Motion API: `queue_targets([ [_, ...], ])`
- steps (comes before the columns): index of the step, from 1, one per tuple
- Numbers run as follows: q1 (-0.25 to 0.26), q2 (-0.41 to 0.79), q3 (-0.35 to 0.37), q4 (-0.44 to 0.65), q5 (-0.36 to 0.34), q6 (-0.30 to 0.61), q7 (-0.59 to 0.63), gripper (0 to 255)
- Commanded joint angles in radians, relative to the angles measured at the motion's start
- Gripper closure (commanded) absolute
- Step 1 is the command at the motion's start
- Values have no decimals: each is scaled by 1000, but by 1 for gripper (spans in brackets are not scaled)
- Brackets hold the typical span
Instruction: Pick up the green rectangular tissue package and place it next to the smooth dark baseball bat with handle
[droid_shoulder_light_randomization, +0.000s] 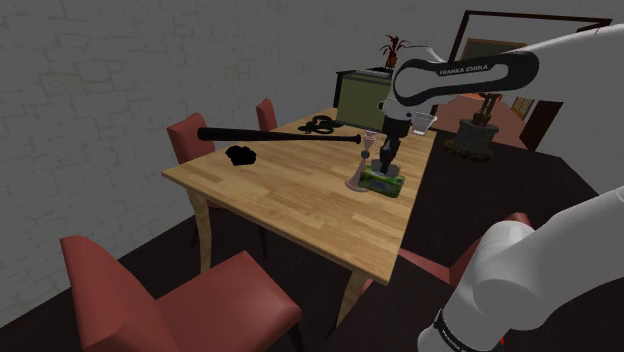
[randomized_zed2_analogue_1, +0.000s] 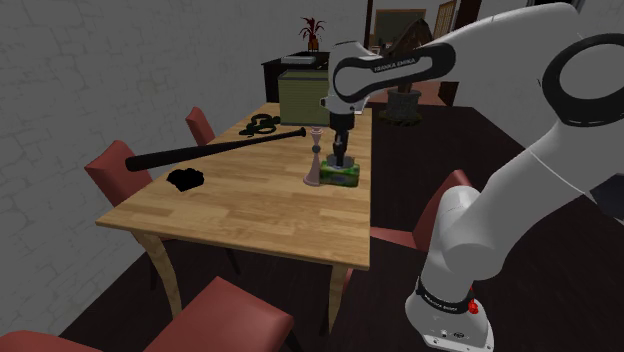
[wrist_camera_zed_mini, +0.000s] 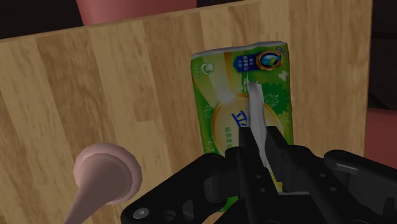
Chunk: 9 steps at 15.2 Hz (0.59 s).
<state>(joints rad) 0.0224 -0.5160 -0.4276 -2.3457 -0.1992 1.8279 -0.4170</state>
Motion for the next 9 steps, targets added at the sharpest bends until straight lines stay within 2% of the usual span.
queue_targets([
  [1,0,-4,4,24,2,-28,-1,255],
  [5,3,-6,11,66,7,-72,-2,255],
  [9,49,147,6,185,62,-44,5,255],
])
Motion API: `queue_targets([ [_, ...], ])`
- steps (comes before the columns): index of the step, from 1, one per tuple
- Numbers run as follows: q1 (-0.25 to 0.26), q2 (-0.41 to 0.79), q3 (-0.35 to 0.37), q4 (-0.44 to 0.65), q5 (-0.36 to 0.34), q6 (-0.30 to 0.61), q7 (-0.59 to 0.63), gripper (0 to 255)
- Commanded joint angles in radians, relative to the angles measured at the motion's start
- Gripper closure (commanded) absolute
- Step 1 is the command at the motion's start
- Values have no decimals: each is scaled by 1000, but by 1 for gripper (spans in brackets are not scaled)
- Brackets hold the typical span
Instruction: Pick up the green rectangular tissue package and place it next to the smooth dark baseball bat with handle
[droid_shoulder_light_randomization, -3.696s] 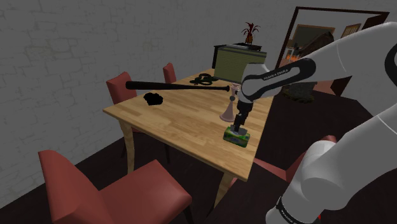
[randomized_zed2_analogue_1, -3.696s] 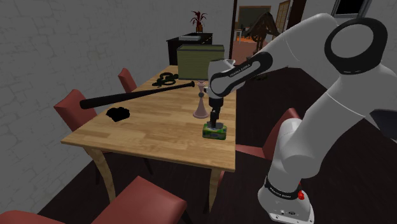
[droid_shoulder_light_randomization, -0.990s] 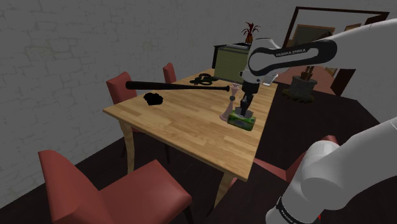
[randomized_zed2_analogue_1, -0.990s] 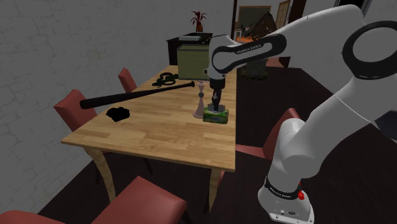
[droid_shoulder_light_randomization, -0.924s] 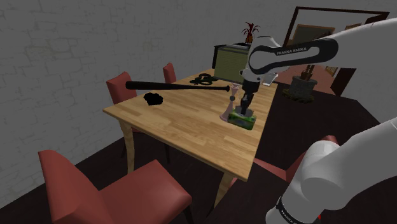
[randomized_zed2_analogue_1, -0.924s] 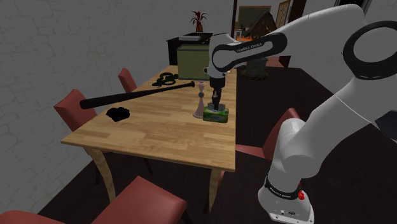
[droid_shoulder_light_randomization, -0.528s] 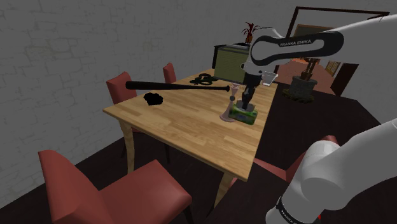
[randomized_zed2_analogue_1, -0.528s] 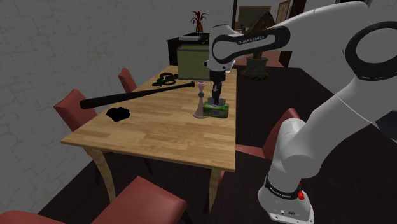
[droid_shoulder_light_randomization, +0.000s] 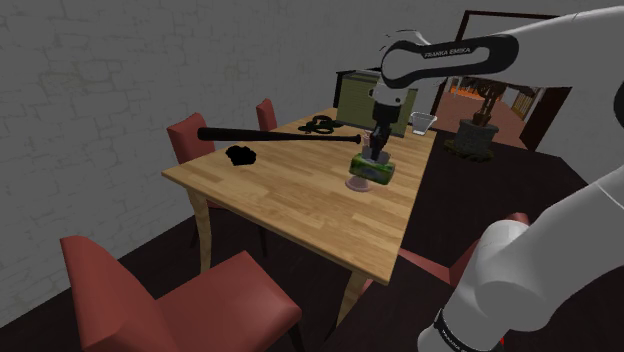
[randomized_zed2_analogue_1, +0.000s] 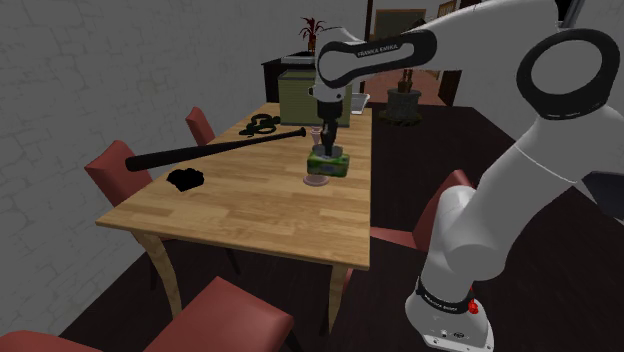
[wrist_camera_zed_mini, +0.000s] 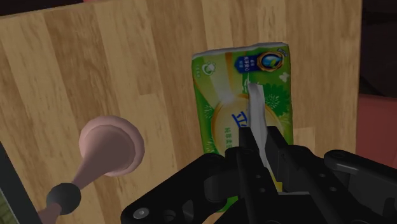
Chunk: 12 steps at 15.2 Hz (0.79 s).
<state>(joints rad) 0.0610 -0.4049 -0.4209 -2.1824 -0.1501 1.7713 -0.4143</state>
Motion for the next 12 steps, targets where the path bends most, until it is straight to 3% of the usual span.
queue_targets([
  [1,20,74,-3,55,28,16,3,255],
  [7,61,312,-11,279,126,12,-9,255],
  [12,63,520,-10,512,214,-31,-23,255],
])
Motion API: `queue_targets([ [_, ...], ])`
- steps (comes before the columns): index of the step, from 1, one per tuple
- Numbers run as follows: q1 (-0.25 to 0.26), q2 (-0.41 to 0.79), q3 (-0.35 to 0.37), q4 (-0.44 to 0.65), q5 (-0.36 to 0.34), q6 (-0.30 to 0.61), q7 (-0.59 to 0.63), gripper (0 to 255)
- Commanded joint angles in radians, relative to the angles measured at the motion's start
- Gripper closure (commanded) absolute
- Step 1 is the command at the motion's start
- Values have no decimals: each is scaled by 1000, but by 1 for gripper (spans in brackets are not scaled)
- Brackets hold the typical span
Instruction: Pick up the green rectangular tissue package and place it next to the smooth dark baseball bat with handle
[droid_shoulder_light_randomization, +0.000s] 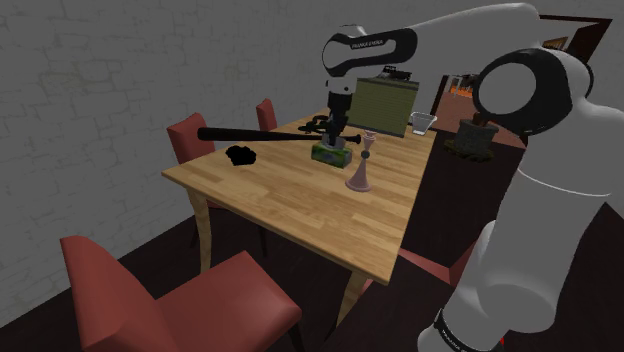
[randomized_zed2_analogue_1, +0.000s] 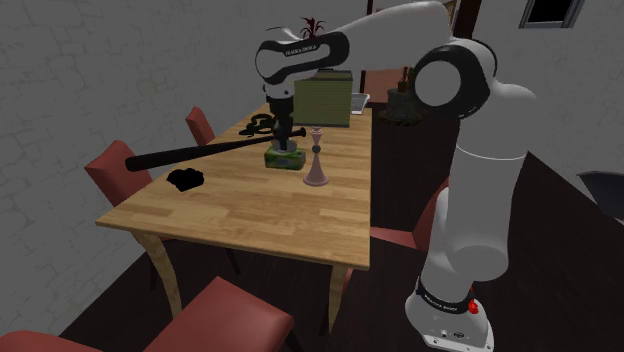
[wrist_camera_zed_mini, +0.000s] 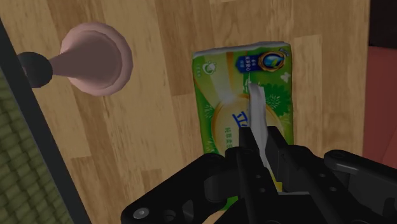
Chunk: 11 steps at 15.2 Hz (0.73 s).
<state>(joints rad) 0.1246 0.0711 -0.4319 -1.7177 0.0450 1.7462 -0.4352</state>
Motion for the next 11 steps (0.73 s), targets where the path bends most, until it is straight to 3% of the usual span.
queue_targets([
  [1,-4,88,3,100,37,-19,-4,255],
  [6,-45,324,19,419,125,-119,-5,255],
  [9,-96,500,39,692,179,-219,10,255],
  [10,-123,577,49,821,199,-270,20,255],
  [11,-208,781,81,1190,241,-423,57,255],
])
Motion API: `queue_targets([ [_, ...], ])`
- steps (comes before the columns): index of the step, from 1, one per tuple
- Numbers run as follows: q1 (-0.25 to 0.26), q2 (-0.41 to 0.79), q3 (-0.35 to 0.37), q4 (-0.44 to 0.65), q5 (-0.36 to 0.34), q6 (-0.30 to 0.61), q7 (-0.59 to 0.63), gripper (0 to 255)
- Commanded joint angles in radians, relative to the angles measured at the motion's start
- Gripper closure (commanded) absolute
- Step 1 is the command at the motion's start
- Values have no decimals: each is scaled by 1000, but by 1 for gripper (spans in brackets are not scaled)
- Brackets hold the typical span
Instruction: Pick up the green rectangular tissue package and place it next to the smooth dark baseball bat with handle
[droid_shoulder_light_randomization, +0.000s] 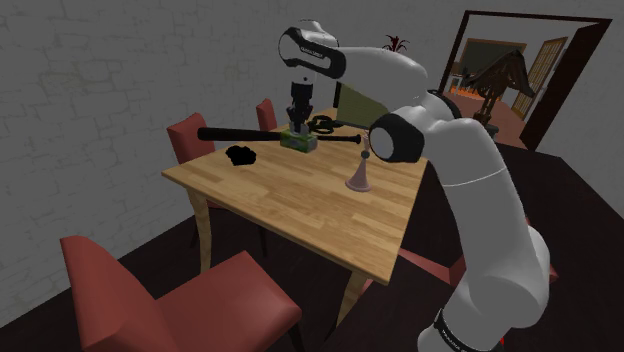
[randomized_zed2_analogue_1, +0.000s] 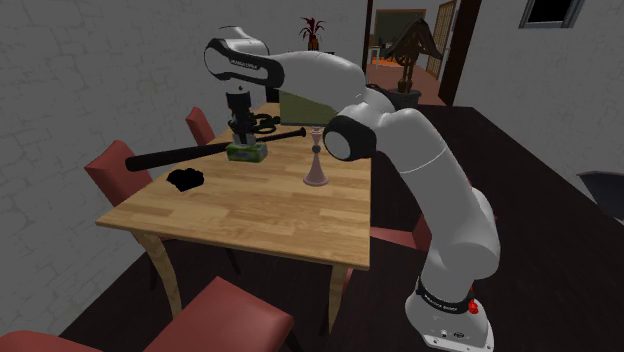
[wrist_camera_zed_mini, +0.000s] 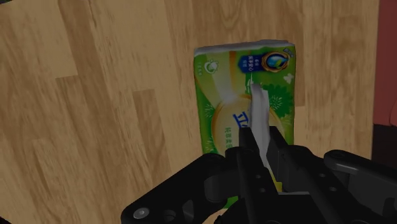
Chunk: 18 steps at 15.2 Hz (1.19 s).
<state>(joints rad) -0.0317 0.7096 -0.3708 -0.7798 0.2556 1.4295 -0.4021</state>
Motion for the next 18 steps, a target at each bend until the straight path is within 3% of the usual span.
queue_targets([
  [1,-28,94,16,146,17,-53,15,255],
  [7,26,6,1,-100,0,97,-6,255],
  [18,66,-33,-3,-319,-6,272,-23,255],
])
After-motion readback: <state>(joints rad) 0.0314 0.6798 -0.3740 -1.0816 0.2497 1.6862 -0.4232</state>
